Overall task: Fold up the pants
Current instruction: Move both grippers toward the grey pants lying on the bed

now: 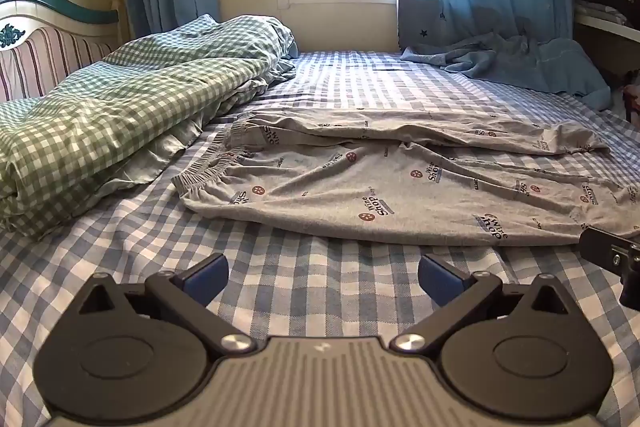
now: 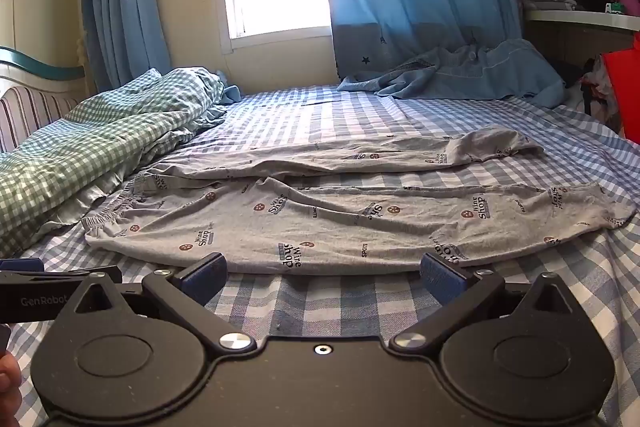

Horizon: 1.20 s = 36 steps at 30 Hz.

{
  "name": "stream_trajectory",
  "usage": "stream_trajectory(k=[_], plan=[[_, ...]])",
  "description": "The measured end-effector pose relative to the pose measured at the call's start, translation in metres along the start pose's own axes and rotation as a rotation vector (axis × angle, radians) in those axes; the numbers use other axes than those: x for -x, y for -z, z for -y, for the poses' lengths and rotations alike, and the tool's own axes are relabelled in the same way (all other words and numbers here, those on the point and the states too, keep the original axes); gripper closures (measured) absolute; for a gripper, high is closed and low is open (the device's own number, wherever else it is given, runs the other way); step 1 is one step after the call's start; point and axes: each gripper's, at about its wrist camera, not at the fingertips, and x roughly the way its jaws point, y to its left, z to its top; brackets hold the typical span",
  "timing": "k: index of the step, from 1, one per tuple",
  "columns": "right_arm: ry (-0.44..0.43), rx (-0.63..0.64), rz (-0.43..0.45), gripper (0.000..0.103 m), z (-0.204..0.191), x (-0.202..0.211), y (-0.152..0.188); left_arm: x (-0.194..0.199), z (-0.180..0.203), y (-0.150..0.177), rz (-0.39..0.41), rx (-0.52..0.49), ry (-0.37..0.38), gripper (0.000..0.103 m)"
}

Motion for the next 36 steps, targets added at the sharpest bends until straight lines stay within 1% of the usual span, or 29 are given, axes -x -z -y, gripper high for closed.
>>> stream_trajectory(k=[6,7,10,11,14,21,36], plan=[[0.001,-0.003,-0.006,0.001,0.002,-0.001,0.000,-0.001,0.002,-0.001,0.004,-0.006,0.000,0.000],[0.002,-0.003,-0.006,0.001,0.002,-0.001,0.000,-0.001,-0.002,0.005,-0.002,0.006,-0.005,0.000],[0.001,-0.005,-0.013,0.001,0.001,0.000,-0.001,-0.004,-0.002,0.006,-0.008,0.006,-0.011,0.000],[0.002,-0.005,-0.013,0.001,0.008,-0.001,-0.001,-0.006,-0.002,0.005,-0.012,0.006,-0.011,0.000],[-0.002,-0.017,-0.017,0.000,0.011,0.000,0.000,-0.006,0.000,0.001,-0.017,0.005,-0.018,0.000],[0.010,-0.015,-0.025,0.001,0.007,-0.006,0.001,-0.006,-0.001,0.001,-0.016,0.007,-0.015,0.000],[0.006,-0.014,-0.027,0.001,0.007,-0.011,0.000,-0.006,-0.001,0.002,-0.016,0.005,-0.015,0.000]])
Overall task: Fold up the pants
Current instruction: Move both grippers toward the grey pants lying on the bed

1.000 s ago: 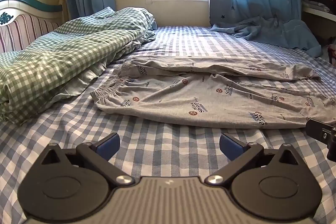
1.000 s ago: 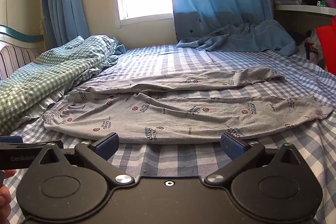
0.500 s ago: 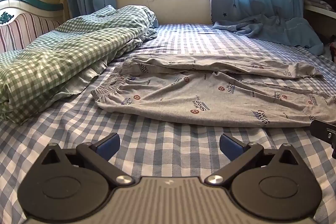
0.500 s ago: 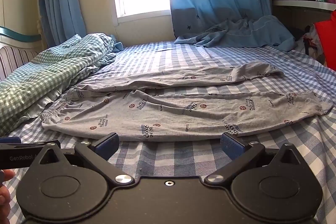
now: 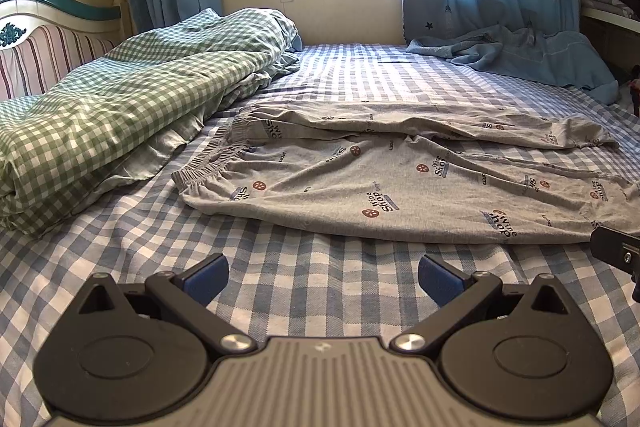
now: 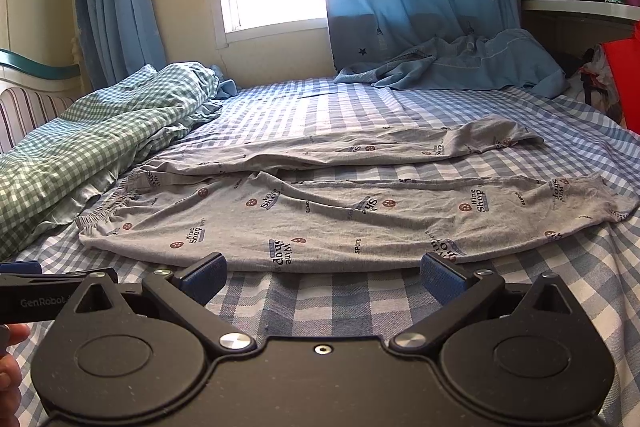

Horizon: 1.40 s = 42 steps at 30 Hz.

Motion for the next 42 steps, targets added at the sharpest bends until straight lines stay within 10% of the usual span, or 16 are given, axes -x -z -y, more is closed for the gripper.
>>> stream_trajectory(k=[31,42], plan=[[0.020,-0.002,-0.065,0.001,0.002,-0.024,-0.013,-0.039,-0.008,-0.011,-0.125,0.054,0.073,0.000],[-0.158,0.095,-0.091,0.001,0.066,-0.074,-0.093,-0.090,-0.010,-0.103,-0.076,0.055,0.079,0.000]])
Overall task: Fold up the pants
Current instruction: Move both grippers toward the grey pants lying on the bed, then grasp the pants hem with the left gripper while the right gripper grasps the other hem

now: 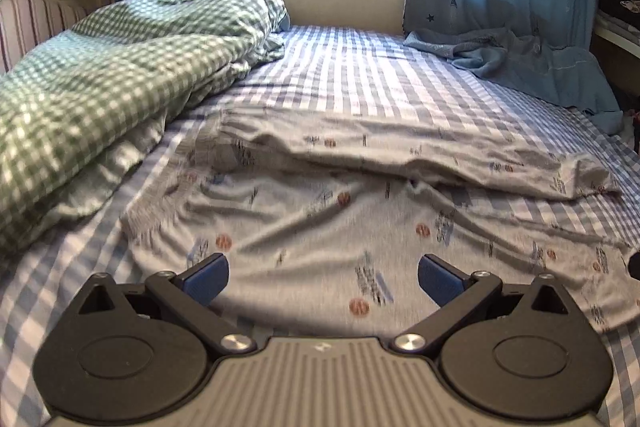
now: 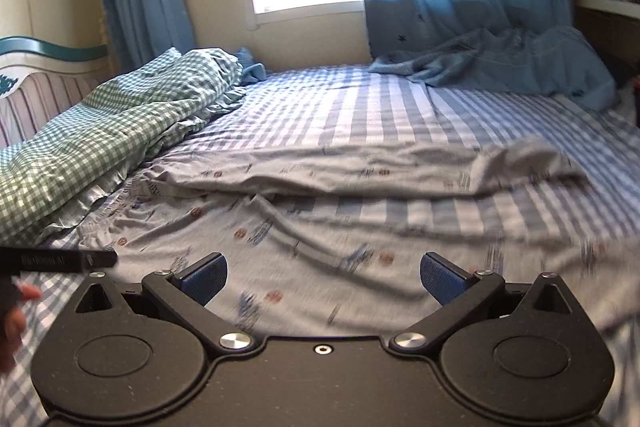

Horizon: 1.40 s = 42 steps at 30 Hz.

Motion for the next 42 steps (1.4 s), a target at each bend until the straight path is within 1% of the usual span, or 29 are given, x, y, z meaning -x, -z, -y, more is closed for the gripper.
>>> stream_trajectory(k=[3,6,7,8,10,11,12,13,15,17,18,20,21,22,23,24,26,28,29,30,31,32,33,34,35,36,37,39,42], plan=[[-0.040,0.084,-0.006,0.000,0.039,-0.035,-0.034,-0.036,0.005,-0.050,0.048,-0.057,-0.039,0.000],[-0.077,0.169,-0.049,0.001,0.076,-0.080,-0.066,-0.084,0.019,-0.102,0.070,-0.121,-0.041,0.000],[-0.095,0.210,-0.071,0.001,0.090,-0.098,-0.080,-0.104,0.025,-0.119,0.069,-0.145,-0.027,0.000],[-0.116,0.247,-0.090,0.001,0.101,-0.114,-0.090,-0.123,0.031,-0.134,0.056,-0.169,0.008,0.000],[-0.182,0.307,-0.141,0.001,0.121,-0.148,-0.113,-0.164,0.038,-0.162,-0.007,-0.190,0.143,0.000],[-0.222,0.324,-0.160,0.000,0.129,-0.165,-0.123,-0.183,0.042,-0.173,-0.041,-0.190,0.186,0.000],[-0.254,0.335,-0.170,0.000,0.136,-0.182,-0.132,-0.201,0.046,-0.183,-0.070,-0.183,0.204,0.000],[-0.279,0.342,-0.175,0.000,0.143,-0.199,-0.141,-0.221,0.053,-0.191,-0.091,-0.176,0.201,0.000],[-0.322,0.355,-0.201,0.000,0.149,-0.237,-0.158,-0.249,0.065,-0.202,-0.116,-0.212,0.199,0.000],[-0.362,0.377,-0.237,0.000,0.150,-0.275,-0.172,-0.272,0.076,-0.209,-0.149,-0.292,0.228,0.000],[-0.370,0.381,-0.263,0.000,0.148,-0.295,-0.177,-0.283,0.081,-0.210,-0.168,-0.356,0.239,0.000],[-0.368,0.373,-0.311,0.001,0.145,-0.330,-0.183,-0.303,0.090,-0.207,-0.221,-0.517,0.244,0.001],[-0.379,0.366,-0.329,0.002,0.144,-0.344,-0.185,-0.313,0.094,-0.204,-0.245,-0.601,0.231,0.005],[-0.405,0.360,-0.351,0.004,0.144,-0.359,-0.186,-0.322,0.097,-0.201,-0.261,-0.670,0.215,0.010],[-0.428,0.356,-0.374,0.009,0.143,-0.370,-0.187,-0.329,0.097,-0.198,-0.275,-0.719,0.206,0.013],[-0.448,0.353,-0.399,0.013,0.142,-0.382,-0.188,-0.335,0.097,-0.197,-0.291,-0.746,0.210,0.016],[-0.479,0.364,-0.426,0.020,0.141,-0.396,-0.186,-0.347,0.091,-0.193,-0.349,-0.761,0.247,0.017],[-0.498,0.388,-0.448,0.031,0.137,-0.405,-0.183,-0.360,0.084,-0.191,-0.407,-0.763,0.283,0.025],[-0.506,0.405,-0.458,0.043,0.134,-0.410,-0.182,-0.366,0.079,-0.190,-0.432,-0.756,0.309,0.027],[-0.518,0.423,-0.466,0.050,0.131,-0.412,-0.180,-0.369,0.077,-0.190,-0.442,-0.744,0.331,0.032],[-0.528,0.451,-0.468,0.052,0.128,-0.413,-0.179,-0.370,0.072,-0.189,-0.456,-0.724,0.366,0.042],[-0.534,0.480,-0.464,0.057,0.124,-0.412,-0.178,-0.371,0.070,-0.189,-0.469,-0.712,0.387,0.047],[-0.542,0.500,-0.461,0.063,0.121,-0.411,-0.177,-0.371,0.068,-0.190,-0.485,-0.699,0.407,0.060],[-0.549,0.512,-0.462,0.067,0.119,-0.410,-0.176,-0.370,0.068,-0.190,-0.495,-0.695,0.415,0.079],[-0.558,0.520,-0.463,0.078,0.118,-0.409,-0.175,-0.367,0.069,-0.189,-0.505,-0.695,0.409,0.086],[-0.563,0.534,-0.462,0.089,0.115,-0.406,-0.173,-0.364,0.070,-0.188,-0.505,-0.704,0.398,0.098],[-0.556,0.561,-0.453,0.091,0.112,-0.402,-0.170,-0.359,0.075,-0.185,-0.489,-0.726,0.374,0.101],[-0.535,0.601,-0.429,0.101,0.106,-0.396,-0.166,-0.354,0.083,-0.179,-0.452,-0.760,0.334,0.102],[-0.480,0.625,-0.381,0.103,0.101,-0.388,-0.170,-0.342,0.086,-0.182,-0.370,-0.762,0.275,0.102]])
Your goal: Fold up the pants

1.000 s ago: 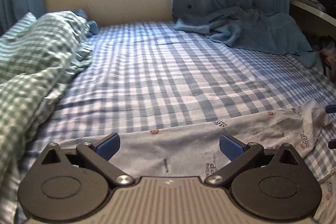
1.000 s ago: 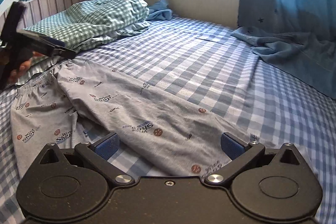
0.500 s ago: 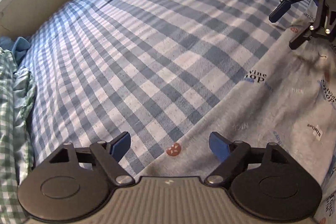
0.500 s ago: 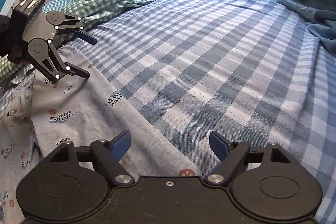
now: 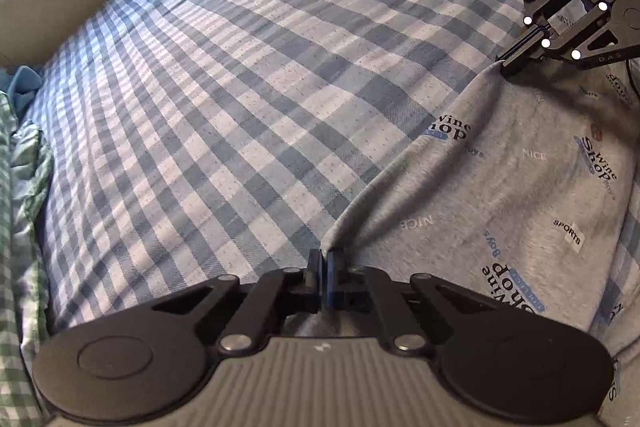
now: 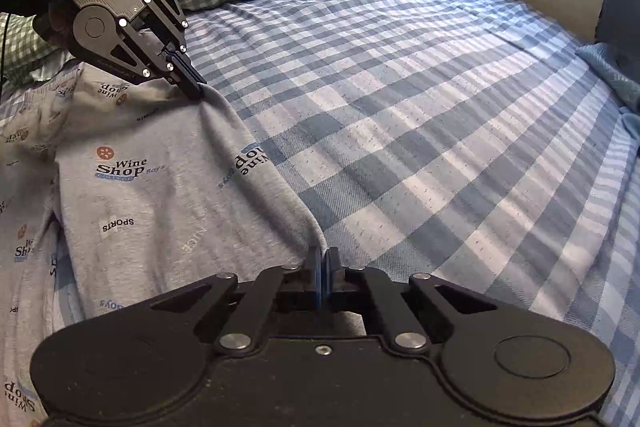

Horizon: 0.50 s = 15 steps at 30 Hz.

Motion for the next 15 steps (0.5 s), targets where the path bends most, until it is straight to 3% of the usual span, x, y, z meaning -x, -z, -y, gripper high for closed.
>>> stream_trajectory(k=[4,8,15], plan=[[0.094,0.036,0.057,0.103,-0.001,0.012,-0.017,0.013,-0.011,-0.018,0.067,0.013,-0.099,0.102],[0.167,0.041,0.080,0.103,0.016,0.010,-0.039,0.007,-0.031,-0.035,0.081,0.047,-0.128,0.102],[0.193,0.013,-0.018,0.103,0.043,-0.047,-0.050,-0.041,-0.046,-0.028,0.045,0.116,-0.123,0.102]])
